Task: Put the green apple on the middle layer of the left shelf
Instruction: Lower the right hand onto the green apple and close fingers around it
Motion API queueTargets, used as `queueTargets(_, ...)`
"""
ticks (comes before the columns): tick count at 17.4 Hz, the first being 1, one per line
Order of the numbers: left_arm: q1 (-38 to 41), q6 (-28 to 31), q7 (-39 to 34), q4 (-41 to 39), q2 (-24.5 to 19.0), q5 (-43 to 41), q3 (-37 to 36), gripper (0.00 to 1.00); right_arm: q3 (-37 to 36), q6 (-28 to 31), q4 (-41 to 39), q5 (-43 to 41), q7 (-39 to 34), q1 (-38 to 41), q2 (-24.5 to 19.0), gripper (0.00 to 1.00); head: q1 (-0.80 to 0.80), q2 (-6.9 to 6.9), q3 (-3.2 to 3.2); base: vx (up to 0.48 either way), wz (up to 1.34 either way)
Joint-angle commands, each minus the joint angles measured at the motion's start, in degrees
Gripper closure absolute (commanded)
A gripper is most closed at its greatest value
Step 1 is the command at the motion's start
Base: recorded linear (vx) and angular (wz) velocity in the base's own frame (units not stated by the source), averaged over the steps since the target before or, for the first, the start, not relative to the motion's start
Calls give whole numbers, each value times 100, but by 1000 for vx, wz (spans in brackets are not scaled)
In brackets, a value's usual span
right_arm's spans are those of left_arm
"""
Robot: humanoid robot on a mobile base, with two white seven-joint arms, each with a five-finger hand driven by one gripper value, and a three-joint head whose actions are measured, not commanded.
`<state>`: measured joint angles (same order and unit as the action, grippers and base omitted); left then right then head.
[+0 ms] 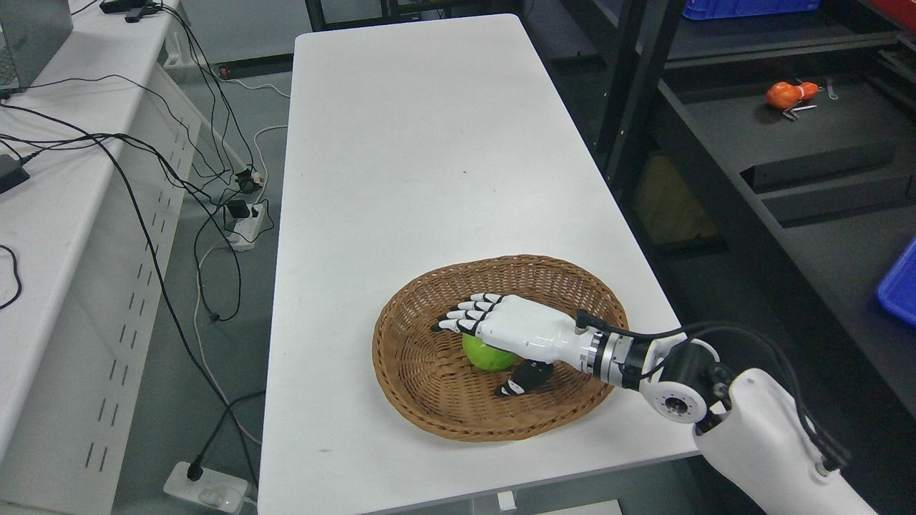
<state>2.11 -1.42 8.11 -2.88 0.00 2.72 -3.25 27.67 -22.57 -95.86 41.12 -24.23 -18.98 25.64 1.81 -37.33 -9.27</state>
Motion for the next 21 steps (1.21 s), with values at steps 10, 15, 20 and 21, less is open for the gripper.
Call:
queueTargets(10, 0, 2, -2, -2, -100, 0, 0, 0, 107, 288, 278, -121, 24, -290, 301, 10, 0, 0, 0, 0, 0)
queueTargets(15, 0, 2, -2, -2, -100, 0, 0, 0, 99, 34, 278, -122, -20, -264, 423, 20, 0, 0, 0, 0, 0)
queueTargets(20, 0, 2, -2, -2, -100, 0, 0, 0, 90, -2, 278, -104, -11, -229, 433, 26, 0, 0, 0, 0, 0)
queueTargets(21, 0, 2, -2, -2, -100, 0, 0, 0, 38, 6, 270, -104, -11, -229, 433, 32, 0, 0, 0, 0, 0)
